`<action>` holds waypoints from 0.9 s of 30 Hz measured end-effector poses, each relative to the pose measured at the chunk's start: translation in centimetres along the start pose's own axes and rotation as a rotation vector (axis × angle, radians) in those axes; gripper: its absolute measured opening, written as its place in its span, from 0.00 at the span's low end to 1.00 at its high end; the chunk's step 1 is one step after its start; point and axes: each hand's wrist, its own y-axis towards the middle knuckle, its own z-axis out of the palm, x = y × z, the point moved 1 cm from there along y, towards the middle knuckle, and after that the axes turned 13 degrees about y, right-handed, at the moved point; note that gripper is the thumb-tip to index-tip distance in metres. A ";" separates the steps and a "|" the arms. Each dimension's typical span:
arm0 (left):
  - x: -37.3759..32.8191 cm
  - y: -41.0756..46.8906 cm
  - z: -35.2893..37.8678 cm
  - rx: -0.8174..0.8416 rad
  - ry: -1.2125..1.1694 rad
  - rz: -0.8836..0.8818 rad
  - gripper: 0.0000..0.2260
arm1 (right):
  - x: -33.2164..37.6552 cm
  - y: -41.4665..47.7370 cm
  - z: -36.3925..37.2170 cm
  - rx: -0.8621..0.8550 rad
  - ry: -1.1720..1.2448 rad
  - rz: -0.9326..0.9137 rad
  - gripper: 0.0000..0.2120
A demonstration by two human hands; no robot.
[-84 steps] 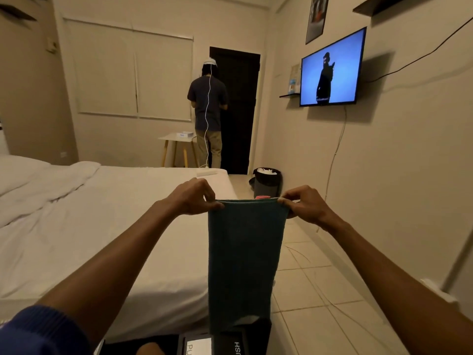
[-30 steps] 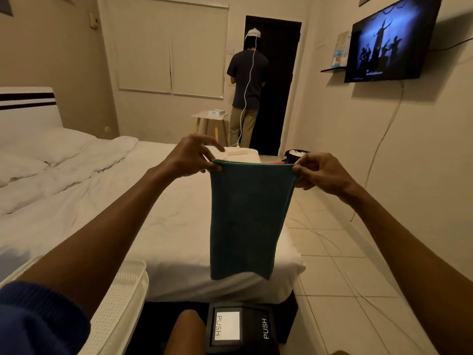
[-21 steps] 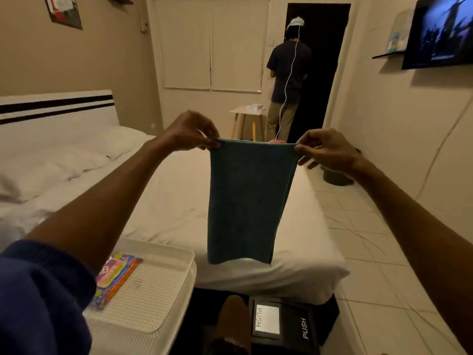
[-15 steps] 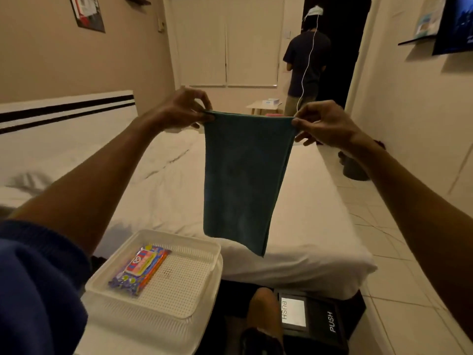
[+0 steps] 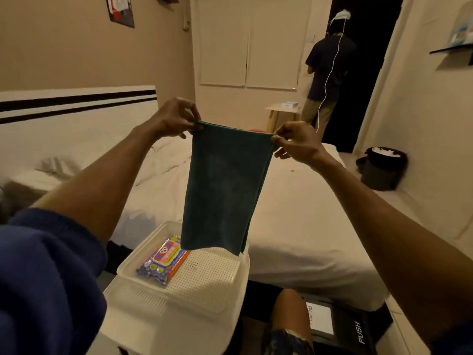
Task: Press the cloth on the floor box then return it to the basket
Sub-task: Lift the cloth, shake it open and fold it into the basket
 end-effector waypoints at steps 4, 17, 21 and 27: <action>3.0 -1.0 -0.1 0.016 -0.036 -0.041 0.07 | -0.4 -0.3 3.0 0.035 0.032 -0.008 0.06; 12.6 -13.6 6.4 0.479 -0.192 -0.188 0.07 | -3.7 -11.0 11.9 0.479 0.147 0.205 0.05; 13.4 -17.0 7.7 0.737 -0.258 -0.258 0.14 | -3.5 -13.6 12.0 0.641 0.240 0.303 0.08; 13.8 -18.6 8.7 0.807 -0.278 -0.317 0.08 | -4.0 -14.5 12.6 0.716 0.300 0.387 0.07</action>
